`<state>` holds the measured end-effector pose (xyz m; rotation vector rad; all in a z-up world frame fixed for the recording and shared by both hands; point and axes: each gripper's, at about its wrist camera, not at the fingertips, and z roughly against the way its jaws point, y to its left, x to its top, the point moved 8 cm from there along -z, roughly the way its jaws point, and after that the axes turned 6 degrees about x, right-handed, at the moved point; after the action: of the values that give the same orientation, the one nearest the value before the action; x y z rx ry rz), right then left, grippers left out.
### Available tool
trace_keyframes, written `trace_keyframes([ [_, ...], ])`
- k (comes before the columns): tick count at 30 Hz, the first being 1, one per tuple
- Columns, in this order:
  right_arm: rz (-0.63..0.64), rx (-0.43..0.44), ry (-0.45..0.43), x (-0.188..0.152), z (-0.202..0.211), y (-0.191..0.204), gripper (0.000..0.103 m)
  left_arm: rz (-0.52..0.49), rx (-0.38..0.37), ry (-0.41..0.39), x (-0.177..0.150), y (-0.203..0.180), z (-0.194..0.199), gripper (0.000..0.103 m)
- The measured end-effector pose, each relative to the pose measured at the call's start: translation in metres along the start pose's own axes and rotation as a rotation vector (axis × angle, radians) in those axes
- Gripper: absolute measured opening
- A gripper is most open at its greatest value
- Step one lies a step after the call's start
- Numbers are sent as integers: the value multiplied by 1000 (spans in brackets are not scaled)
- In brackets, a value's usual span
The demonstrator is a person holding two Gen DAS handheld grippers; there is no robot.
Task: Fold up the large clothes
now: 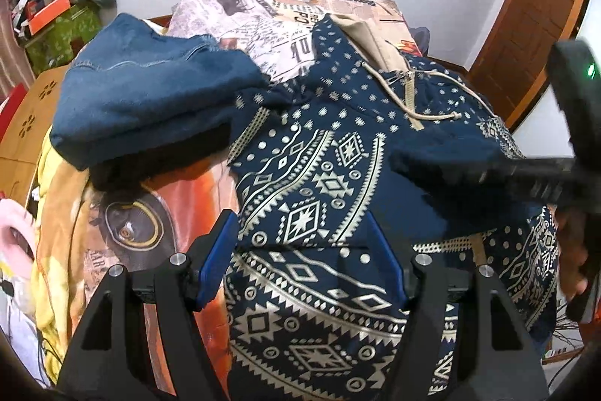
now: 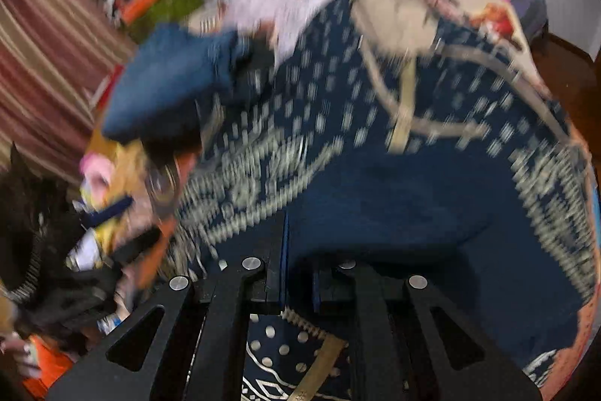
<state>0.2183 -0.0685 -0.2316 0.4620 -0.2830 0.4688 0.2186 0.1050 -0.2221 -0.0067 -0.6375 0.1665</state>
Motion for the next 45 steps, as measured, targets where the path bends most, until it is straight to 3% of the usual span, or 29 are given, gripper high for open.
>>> trace_keyframes([
  [5, 130, -79, 63, -16, 2, 12, 9, -17, 15, 11, -3, -4, -1, 68],
  [9, 169, -78, 90, -26, 12, 8, 21, -33, 17, 9, 5, -14, -1, 68],
  [14, 136, -54, 45, -32, 36, -10, 28, -74, 3, -14, 22, -42, 3, 68],
  [18, 118, -107, -28, -37, 66, -35, 33, -148, 3, -48, 38, -73, 4, 68],
  [27, 2, -312, -160, -40, 127, -115, 35, -312, -71, -28, 49, -159, -15, 68],
  [31, -98, -332, -212, -36, 146, -150, 38, -417, -83, -6, 34, -190, -27, 68],
  [34, -173, -351, -244, -38, 149, -171, 43, -456, -46, -40, 29, -200, -33, 68],
  [36, -207, -348, -248, -40, 148, -180, 43, -477, -34, -8, 22, -204, -44, 67],
  [39, -255, -341, -225, -44, 132, -190, 43, -484, -26, -32, 26, -203, -46, 67],
  [45, -298, -310, -165, -60, 101, -196, 43, -423, 34, -18, 50, -184, -67, 44],
])
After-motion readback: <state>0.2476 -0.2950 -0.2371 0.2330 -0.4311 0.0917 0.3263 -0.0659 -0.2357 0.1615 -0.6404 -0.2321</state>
